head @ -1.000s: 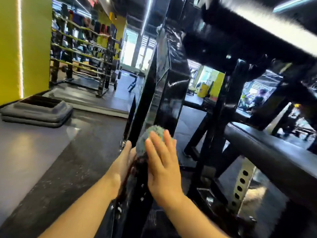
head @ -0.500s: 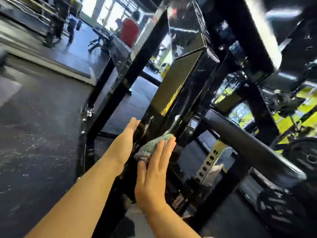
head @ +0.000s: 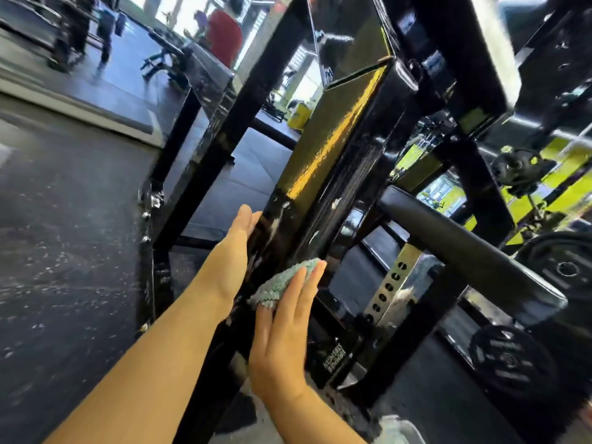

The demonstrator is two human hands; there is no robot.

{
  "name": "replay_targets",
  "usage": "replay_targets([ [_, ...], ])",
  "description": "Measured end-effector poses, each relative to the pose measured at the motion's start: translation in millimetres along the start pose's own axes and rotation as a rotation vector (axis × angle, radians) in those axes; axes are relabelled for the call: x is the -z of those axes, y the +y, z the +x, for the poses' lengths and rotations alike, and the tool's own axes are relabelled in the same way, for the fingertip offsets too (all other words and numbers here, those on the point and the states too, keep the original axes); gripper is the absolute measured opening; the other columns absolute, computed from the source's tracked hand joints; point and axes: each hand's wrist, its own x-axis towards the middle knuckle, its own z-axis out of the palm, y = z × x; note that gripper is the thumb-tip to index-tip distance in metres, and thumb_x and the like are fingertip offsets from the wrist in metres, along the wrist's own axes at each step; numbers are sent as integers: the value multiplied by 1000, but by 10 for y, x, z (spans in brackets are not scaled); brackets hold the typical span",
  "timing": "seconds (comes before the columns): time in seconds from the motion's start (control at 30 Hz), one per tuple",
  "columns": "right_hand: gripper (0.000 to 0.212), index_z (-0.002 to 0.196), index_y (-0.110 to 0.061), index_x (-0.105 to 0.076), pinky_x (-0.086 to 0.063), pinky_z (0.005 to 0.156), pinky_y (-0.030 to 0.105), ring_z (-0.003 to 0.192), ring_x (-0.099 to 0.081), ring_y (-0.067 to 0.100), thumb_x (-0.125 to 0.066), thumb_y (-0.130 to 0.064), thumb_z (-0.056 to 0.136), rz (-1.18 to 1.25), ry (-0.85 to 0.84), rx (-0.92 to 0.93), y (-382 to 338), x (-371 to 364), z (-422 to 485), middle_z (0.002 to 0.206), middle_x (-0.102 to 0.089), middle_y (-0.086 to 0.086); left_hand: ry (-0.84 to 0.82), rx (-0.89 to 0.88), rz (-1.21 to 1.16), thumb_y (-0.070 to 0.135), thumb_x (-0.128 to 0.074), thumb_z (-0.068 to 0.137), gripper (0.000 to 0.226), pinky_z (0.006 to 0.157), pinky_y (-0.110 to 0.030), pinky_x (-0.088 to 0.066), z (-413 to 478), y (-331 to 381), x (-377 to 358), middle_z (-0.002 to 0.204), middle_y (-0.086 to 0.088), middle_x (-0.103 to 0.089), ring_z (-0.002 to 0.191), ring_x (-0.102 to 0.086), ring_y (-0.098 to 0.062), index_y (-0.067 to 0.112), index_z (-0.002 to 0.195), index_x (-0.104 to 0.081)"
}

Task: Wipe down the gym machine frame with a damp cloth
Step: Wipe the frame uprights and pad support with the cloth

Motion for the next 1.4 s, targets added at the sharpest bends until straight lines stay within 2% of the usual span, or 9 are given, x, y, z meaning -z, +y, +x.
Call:
replay_targets([
  [0.2,58,152,-18,2,2,121,44,148,12,24,-26,-32,103,-80,220,56,-172,269,1191,158,9,-5,-8,-2,-29,50,-19,99,51,76,-22,-48,-39,-49,-39,102,8,-72,95,-67,-3,29,106,-65],
  [0.8,61,153,-20,10,-8,116,47,147,10,31,-24,-35,105,-174,-7,191,28,96,108,161,15,2,17,1,20,52,-14,98,61,92,-33,-46,-46,66,-75,102,-1,-72,99,-67,-11,22,106,-66],
  [1.0,58,150,-15,-6,-7,120,50,148,8,25,-30,-35,102,-70,256,102,-220,296,1311,159,4,3,-3,6,-9,54,-16,97,57,73,-23,-51,-48,32,-55,101,2,-72,94,-68,-9,27,100,-66],
  [1.13,58,153,-15,-3,-2,121,40,148,8,29,-25,-38,104,-45,155,94,-26,-6,462,161,12,4,-3,5,44,51,-14,99,60,83,-23,-49,-4,51,-20,106,1,-71,101,-66,-9,22,106,-66],
  [1.23,63,153,-17,10,-6,119,45,147,11,34,-27,-31,105,-89,-3,116,153,-205,-458,159,20,7,1,-58,117,48,-13,100,54,55,-3,-42,15,25,6,78,18,-72,74,-64,11,31,87,-62],
  [1.27,63,153,-18,11,-10,116,51,146,11,36,-27,-30,105,-115,-30,124,170,-225,-579,159,21,9,0,-62,133,46,-11,101,53,63,-3,-49,-26,29,-3,75,21,-70,71,-62,13,32,83,-59],
  [1.3,63,153,-20,12,-12,114,56,146,11,36,-27,-31,105,-105,-29,122,146,-213,-545,158,22,8,-3,-70,165,44,-10,101,53,70,0,-21,-21,47,11,76,23,-68,74,-60,13,31,83,-58],
  [1.33,63,153,-22,13,-10,114,58,146,13,35,-27,-32,105,-64,8,119,99,-186,-384,158,23,4,-1,-63,192,45,-9,101,54,62,-3,-48,9,60,42,74,23,-69,72,-62,13,30,86,-59],
  [1.4,62,153,-21,7,-3,118,56,147,14,30,-29,-31,104,3,131,115,-1,-101,99,159,20,-2,5,-15,164,53,-8,98,58,78,-5,-45,25,49,216,94,19,-71,91,-62,11,30,107,-61],
])
